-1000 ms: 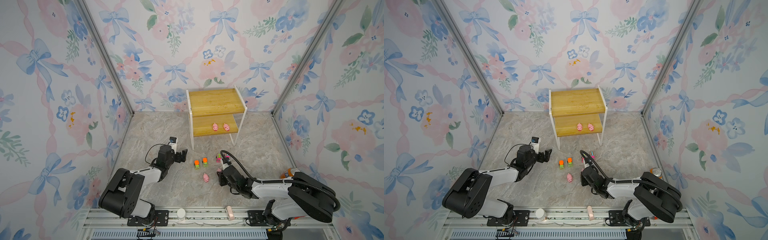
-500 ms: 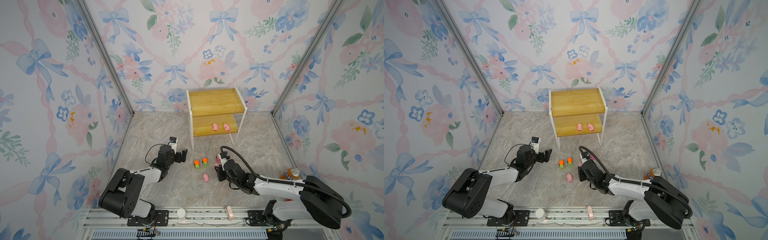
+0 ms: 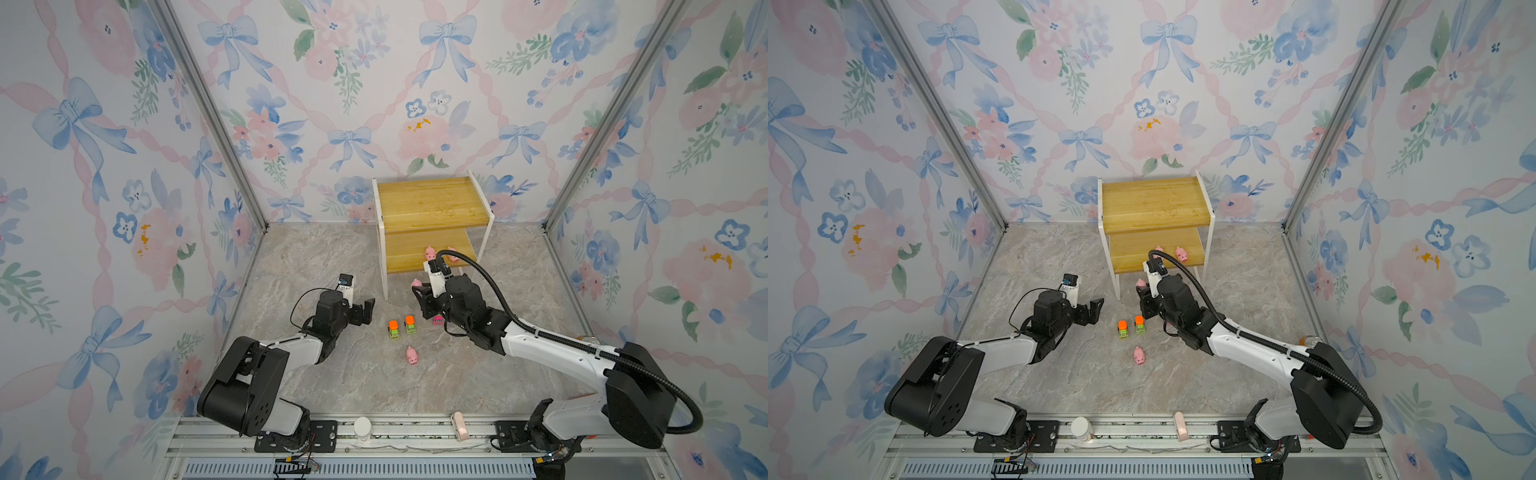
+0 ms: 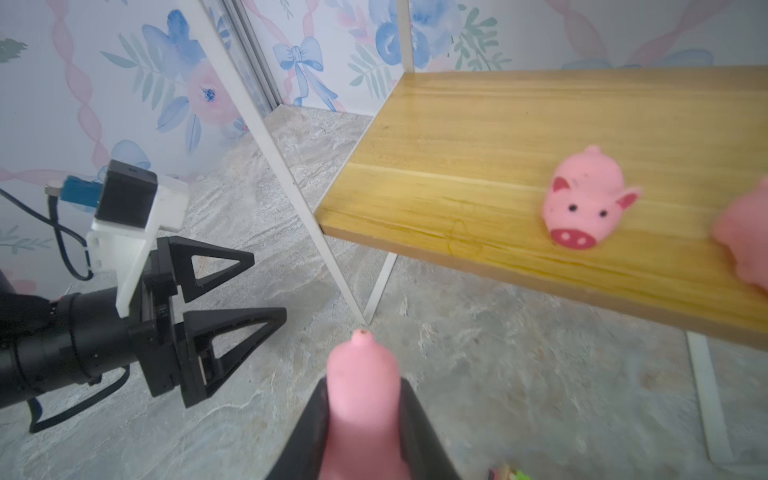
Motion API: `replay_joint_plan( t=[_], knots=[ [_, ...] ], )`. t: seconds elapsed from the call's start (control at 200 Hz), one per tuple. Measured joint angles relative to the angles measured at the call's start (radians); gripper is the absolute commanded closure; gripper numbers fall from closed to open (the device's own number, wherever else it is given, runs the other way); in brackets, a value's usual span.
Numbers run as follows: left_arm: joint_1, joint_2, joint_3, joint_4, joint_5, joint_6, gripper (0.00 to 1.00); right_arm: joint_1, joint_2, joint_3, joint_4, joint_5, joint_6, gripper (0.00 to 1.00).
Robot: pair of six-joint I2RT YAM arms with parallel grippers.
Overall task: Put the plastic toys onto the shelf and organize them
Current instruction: 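Lift the pink pig and carry it with the right gripper to the lower shelf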
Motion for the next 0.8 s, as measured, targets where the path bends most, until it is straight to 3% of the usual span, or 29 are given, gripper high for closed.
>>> replay_joint_plan(
  t=[0.39,0.795],
  knots=[
    [0.0,-0.005,-0.004,0.0,0.0,0.004,0.02,0.0,0.112,0.072,0.053,0.011,-0.054,0.73],
    [0.0,-0.006,-0.006,0.0,-0.001,0.004,0.02,0.03,0.149,0.098,0.13,0.216,-0.103,0.71]
  ],
)
